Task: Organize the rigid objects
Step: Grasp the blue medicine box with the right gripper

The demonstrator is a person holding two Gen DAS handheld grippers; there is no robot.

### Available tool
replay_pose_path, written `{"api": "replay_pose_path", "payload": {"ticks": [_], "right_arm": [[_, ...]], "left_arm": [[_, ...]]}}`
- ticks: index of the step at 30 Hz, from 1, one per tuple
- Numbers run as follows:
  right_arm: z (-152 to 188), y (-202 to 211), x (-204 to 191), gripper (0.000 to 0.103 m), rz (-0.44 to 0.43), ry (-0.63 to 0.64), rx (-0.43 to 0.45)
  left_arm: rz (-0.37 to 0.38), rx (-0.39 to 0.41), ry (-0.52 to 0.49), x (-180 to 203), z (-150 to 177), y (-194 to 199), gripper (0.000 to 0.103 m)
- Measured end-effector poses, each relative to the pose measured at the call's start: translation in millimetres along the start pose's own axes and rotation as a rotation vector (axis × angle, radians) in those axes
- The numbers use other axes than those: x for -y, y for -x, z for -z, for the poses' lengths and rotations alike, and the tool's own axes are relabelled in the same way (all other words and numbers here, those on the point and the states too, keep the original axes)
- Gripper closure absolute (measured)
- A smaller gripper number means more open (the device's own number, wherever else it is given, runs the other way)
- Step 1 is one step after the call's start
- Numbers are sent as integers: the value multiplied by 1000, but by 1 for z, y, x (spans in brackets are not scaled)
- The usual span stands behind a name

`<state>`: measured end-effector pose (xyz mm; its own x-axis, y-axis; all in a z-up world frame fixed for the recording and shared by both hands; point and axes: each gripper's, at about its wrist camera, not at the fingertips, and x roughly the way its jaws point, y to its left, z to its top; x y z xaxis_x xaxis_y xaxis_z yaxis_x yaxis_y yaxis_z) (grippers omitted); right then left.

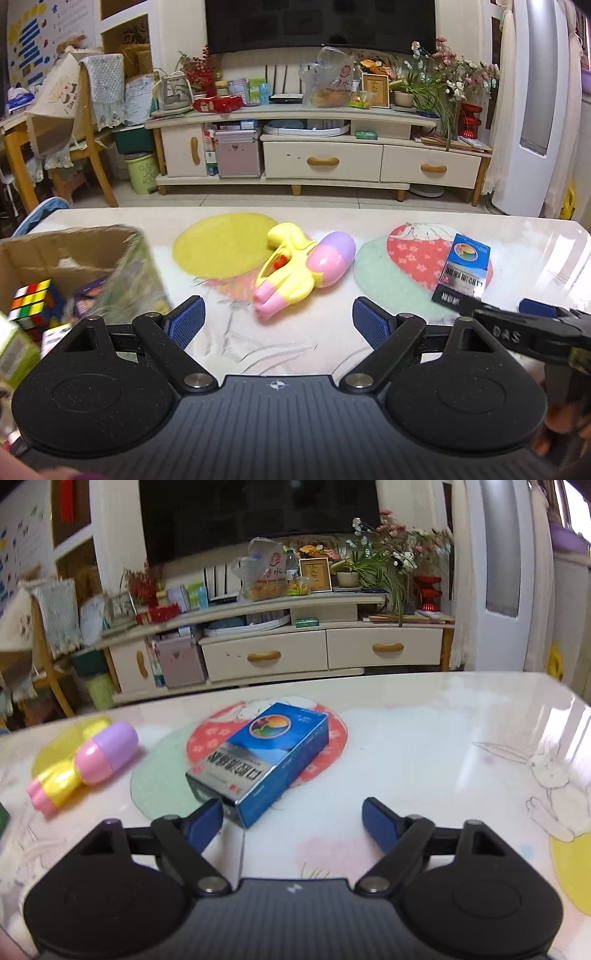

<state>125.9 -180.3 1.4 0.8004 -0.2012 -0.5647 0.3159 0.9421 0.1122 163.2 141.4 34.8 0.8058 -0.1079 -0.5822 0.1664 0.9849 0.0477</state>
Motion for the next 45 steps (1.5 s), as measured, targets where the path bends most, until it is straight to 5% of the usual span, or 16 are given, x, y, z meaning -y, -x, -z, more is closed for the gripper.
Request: {"api": "replay_pose_path", "payload": {"ticks": [5, 25, 30, 40, 41, 42, 45], "right_arm": [[-8, -6, 0, 1, -2, -40, 25], [-30, -51, -21, 1, 74, -9, -12], [-30, -47, -19, 25, 47, 34, -1], [-21, -30, -5, 46, -37, 54, 4], [-20, -28, -5, 47, -48, 55, 5], [-19, -25, -3, 48, -62, 56, 3], [-13, -16, -4, 48, -85, 72, -1]], "left_arm": [[11, -20, -11, 12, -9, -34, 0], [12, -77, -23, 22, -26, -120, 0], [2, -81, -31, 17, -20, -118, 0], [-27, -61, -28, 21, -5, -99, 2], [-17, -58, -19, 20, -2, -95, 25], [1, -55, -3, 19, -1, -91, 37], [-14, -64, 12, 23, 6, -81, 38]]}}
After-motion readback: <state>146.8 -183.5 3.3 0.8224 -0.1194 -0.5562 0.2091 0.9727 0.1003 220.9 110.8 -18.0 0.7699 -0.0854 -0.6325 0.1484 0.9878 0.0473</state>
